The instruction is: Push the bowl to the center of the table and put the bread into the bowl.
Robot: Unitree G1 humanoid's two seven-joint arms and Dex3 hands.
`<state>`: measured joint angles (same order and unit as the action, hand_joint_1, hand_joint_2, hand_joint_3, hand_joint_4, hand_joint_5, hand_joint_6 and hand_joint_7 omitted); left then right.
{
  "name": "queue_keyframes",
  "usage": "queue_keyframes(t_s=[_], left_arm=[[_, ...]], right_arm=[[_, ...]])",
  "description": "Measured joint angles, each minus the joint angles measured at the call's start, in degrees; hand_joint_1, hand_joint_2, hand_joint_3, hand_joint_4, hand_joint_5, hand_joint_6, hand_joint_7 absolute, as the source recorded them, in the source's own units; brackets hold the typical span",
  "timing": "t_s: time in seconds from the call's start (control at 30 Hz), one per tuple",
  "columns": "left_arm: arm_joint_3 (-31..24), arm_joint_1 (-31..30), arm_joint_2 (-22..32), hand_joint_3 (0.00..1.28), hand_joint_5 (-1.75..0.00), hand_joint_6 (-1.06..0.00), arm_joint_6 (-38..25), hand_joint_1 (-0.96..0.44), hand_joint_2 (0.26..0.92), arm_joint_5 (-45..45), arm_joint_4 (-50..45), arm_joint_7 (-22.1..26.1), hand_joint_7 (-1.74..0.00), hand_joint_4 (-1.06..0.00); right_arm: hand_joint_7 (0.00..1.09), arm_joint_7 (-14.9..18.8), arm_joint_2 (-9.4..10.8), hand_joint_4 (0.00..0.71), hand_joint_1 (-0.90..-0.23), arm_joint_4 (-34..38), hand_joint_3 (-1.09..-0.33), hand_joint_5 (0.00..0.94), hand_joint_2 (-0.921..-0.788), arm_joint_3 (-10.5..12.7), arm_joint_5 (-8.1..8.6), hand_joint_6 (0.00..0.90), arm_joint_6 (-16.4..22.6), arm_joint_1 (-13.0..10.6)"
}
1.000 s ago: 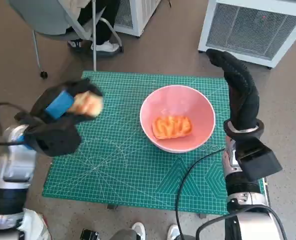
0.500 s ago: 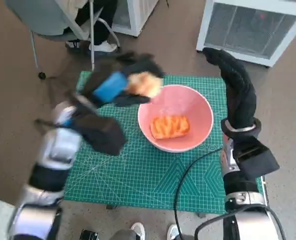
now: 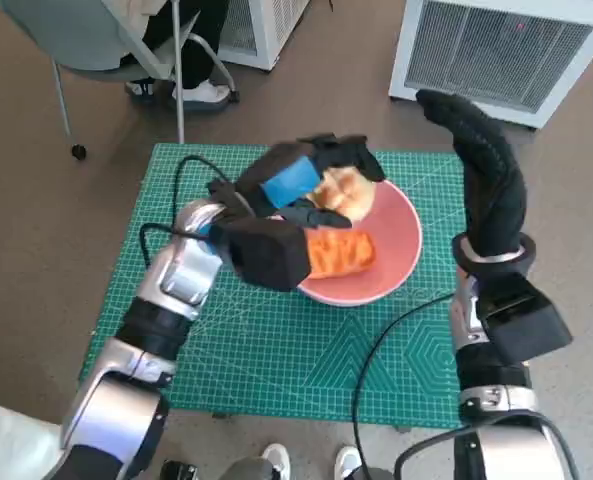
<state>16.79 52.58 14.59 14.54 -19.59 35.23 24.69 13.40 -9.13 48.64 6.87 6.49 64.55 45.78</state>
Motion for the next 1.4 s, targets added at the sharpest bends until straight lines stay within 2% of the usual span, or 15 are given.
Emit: queue_keyframes(t_s=[0.1, 0.23, 0.5, 0.7, 0.97, 1.23, 1.27, 1.4], left_arm=[[0.31, 0.02, -0.04, 0.1, -0.03, -0.01, -1.61, -0.49, 0.921, 0.24, -0.28, 2.73, -0.36, -0.03], [0.27, 0.01, -0.08, 0.13, -0.01, 0.0, -2.1, -0.57, 0.921, 0.67, -1.09, 4.01, -0.29, -0.01], [-1.07, -1.15, -1.09, 0.21, 0.0, 0.0, -0.97, -0.61, 0.921, 3.73, -2.58, 3.44, -0.24, 0.0], [-3.56, -3.9, -1.79, 0.27, 0.0, -0.02, 0.79, -0.62, 0.921, 7.54, -3.55, 2.75, -0.25, 0.0], [-9.23, -7.81, -3.5, 0.4, -0.05, -0.13, 7.59, -0.59, 0.921, 14.46, -5.29, -0.6, -0.29, -0.14], [-14.72, -11.73, -7.03, 0.44, -0.09, -0.2, 11.84, -0.54, 0.921, 23.67, -10.03, -2.45, -0.33, -0.24], [-15.21, -12.36, -7.49, 0.45, -0.08, -0.19, 11.86, -0.54, 0.921, 24.67, -11.05, -2.72, -0.35, -0.25], [-16.61, -15.25, -9.03, 0.49, -0.04, -0.07, 12.13, -0.52, 0.921, 26.99, -15.59, -4.59, -0.62, -0.29]], right_arm=[[0.37, -0.02, -0.18, 0.369, -0.601, -0.18, -0.769, 0.0, -0.921, 0.04, -0.09, 0.172, -0.01, -0.12], [0.37, -0.19, -0.56, 0.369, -0.594, -0.19, -0.778, 0.0, -0.921, 0.18, -0.28, 0.169, 0.02, -0.21], [0.37, -1.73, -0.91, 0.369, -0.579, -0.35, -0.793, 0.0, -0.921, 0.42, -2.28, 0.165, 0.16, -0.24], [0.38, -2.49, -0.92, 0.369, -0.573, -0.5, -0.797, 0.0, -0.921, 0.44, -2.38, 0.164, 0.13, -0.24], [0.38, -2.59, -0.94, 0.369, -0.57, -1.04, -0.798, 0.0, -0.921, 0.36, -2.24, 0.163, -0.41, -0.23], [0.38, -2.35, -0.9, 0.366, -0.568, -2.23, -0.799, 0.0, -0.921, 0.16, -1.54, 0.163, -1.53, -0.23], [0.38, -2.22, -0.9, 0.366, -0.568, -2.44, -0.799, 0.001, -0.921, 0.13, -1.14, 0.163, -1.71, -0.22], [0.38, -1.29, -0.89, 0.366, -0.567, -3.41, -0.796, 0.001, -0.921, 0.03, 0.45, 0.166, -2.7, -0.22]])
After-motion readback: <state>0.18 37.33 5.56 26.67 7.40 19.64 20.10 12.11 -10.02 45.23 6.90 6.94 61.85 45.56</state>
